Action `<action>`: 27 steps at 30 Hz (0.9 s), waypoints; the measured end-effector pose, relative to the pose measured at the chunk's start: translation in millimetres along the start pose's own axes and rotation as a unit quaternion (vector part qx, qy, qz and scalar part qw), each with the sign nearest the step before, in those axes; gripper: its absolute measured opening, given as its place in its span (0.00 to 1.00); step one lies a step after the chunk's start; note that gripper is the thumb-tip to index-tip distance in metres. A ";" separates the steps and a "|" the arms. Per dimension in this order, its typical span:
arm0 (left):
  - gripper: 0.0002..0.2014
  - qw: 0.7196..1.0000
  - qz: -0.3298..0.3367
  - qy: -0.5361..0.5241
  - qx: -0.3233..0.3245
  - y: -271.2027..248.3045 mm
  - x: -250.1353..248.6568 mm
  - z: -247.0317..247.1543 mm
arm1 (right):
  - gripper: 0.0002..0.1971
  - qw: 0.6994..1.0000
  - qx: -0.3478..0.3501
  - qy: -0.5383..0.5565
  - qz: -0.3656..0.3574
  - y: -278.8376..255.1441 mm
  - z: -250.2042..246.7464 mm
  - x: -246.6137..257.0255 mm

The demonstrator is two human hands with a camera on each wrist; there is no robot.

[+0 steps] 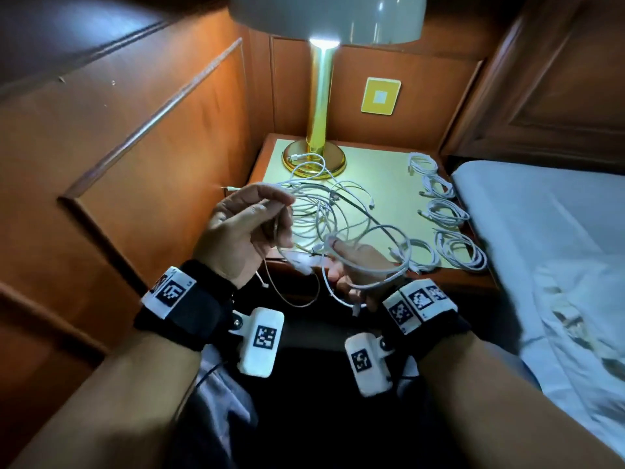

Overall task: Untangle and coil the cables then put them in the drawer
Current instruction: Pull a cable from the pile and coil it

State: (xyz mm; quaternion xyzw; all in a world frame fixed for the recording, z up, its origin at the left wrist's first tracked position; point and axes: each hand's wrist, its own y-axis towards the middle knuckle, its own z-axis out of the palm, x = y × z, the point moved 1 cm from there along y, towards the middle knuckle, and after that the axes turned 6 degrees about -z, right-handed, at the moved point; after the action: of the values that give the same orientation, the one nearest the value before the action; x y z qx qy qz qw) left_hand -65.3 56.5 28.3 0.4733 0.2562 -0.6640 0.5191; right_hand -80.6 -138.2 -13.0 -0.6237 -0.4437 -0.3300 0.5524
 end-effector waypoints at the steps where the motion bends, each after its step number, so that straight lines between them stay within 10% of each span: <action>1: 0.13 1.000 0.006 -0.019 -0.004 -9.7 -1.5 3.6 | 0.19 0.999 0.031 -0.030 0.026 -11.3 3.3 -7.1; 4: 0.15 0.999 0.029 -0.014 -0.014 -44.2 -1.5 11.7 | 0.33 0.975 0.128 -0.179 -0.009 -39.6 9.8 -37.4; 11: 0.06 0.969 0.135 0.101 -0.182 -97.6 0.9 16.9 | 0.34 0.907 0.026 -0.419 -0.042 -108.2 -35.0 -93.2; 15: 0.06 0.953 0.165 0.083 -0.238 -97.7 -10.6 11.9 | 0.24 0.962 0.100 -0.247 0.057 -126.1 -72.2 -123.7; 19: 0.07 0.936 0.178 0.188 -0.238 -95.8 -3.9 26.4 | 0.12 0.995 -0.052 -0.012 0.086 -138.6 -92.5 -143.6; 27: 0.10 0.968 0.005 0.252 -0.018 -113.5 59.7 95.2 | 0.04 0.981 -0.106 0.072 -0.143 -161.9 -57.6 -122.8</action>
State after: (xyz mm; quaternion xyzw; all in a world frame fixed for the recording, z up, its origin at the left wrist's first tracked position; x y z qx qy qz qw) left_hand -206.4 -12.0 -2.2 0.6169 0.3883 -0.5159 0.4501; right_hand -272.4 -218.5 -49.6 -0.5834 -0.4500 -0.4944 0.4612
